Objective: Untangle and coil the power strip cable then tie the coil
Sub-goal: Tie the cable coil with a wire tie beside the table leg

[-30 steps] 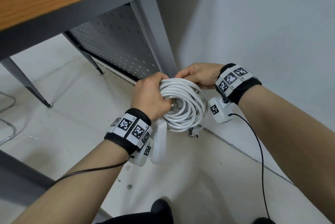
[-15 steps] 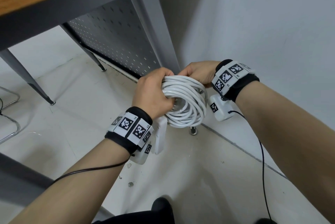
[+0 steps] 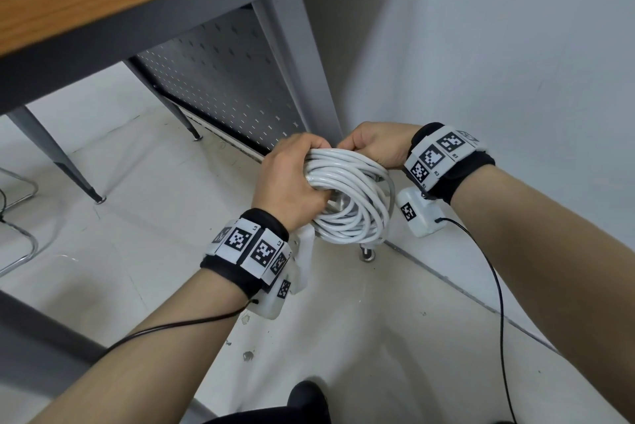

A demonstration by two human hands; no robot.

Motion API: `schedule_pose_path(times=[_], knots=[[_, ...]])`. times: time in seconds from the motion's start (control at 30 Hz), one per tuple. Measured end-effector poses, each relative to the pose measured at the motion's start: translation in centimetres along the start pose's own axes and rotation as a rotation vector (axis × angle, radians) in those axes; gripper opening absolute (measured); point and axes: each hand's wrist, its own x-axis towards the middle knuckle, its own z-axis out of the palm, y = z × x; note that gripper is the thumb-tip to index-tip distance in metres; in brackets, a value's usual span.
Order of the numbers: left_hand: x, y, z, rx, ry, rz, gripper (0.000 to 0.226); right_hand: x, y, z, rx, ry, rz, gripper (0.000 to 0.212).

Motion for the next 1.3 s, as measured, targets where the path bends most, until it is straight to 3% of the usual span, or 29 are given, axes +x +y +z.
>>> schedule_pose_path(times=[0.17,0.3,0.47,0.8,1.13,1.3], knots=[[0.1,0.2,0.1,-0.069,0.017,-0.006,0.034,-0.1,-0.2,-0.2,-0.057,0.101,-0.019,0.016],[0.4,0.2,0.1,-0.086,0.026,-0.037,0.039,-0.1,-0.7,-0.5,-0.13,0.199,-0.048,0.033],[0.7,0.2,0.1,-0.085,-0.007,-0.052,0.043,-0.1,-0.4,-0.8,-0.104,0.266,-0.085,0.021],[1.0,0.3,0.0,-0.089,-0.079,-0.075,0.05,0.0,0.0,-1.3,-0.26,0.432,-0.082,0.025],[0.7,0.3,-0.3,-0.29,-0.139,-0.201,0.051,0.5,-0.2,-1.9,-0.344,0.521,-0.076,0.033],[0.9,0.2,-0.5,-0.322,-0.129,-0.198,0.05,1.2,-0.1,-2.7,-0.376,0.577,-0.073,0.023]])
